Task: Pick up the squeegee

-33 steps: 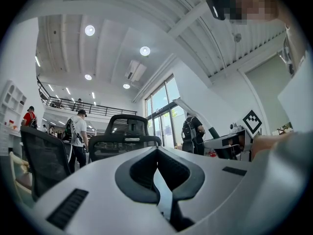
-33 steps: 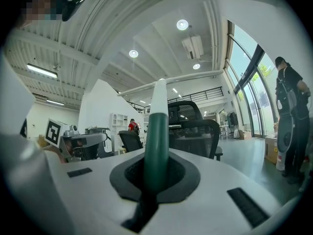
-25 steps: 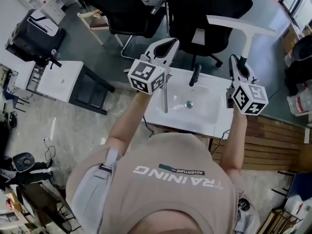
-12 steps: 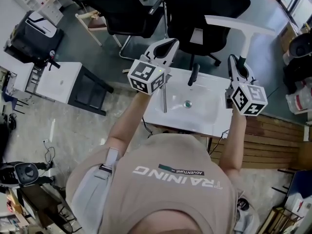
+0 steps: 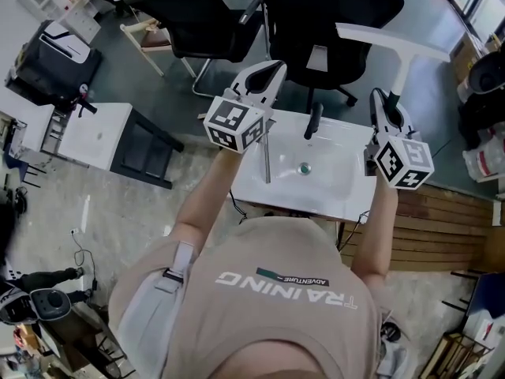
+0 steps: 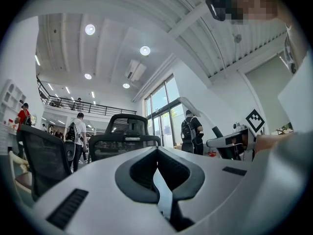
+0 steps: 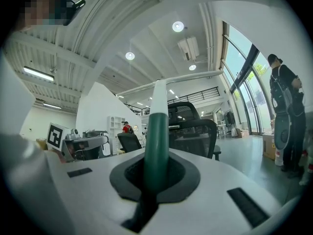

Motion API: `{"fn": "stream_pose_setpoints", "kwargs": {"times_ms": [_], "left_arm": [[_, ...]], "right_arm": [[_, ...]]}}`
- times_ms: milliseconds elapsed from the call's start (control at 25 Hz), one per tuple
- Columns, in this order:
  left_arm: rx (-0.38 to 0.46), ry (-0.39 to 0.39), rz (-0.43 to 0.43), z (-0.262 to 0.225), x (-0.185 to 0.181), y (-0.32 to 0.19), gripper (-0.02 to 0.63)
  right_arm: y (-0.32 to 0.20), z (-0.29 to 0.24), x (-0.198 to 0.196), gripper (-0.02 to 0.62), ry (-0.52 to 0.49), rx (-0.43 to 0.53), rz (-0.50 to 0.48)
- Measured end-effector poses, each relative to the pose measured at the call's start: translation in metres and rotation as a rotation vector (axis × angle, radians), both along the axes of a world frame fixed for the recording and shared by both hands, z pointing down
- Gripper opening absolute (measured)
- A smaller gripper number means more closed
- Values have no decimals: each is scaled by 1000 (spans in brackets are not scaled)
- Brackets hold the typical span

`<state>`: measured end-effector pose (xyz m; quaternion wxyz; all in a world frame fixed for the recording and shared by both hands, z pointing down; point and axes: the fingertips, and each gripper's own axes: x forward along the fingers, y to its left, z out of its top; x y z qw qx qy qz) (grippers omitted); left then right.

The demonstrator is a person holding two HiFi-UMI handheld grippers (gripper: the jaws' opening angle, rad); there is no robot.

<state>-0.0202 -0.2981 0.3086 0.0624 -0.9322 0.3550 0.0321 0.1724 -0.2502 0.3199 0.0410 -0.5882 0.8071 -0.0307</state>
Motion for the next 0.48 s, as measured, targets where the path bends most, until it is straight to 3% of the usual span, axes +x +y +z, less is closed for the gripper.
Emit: {"fn": "stream_pose_setpoints", "kwargs": {"times_ms": [480], "left_arm": [[-2, 6, -3, 1, -6, -3, 12]], "right_arm": [[-2, 3, -4, 29, -1, -7, 0]]}}
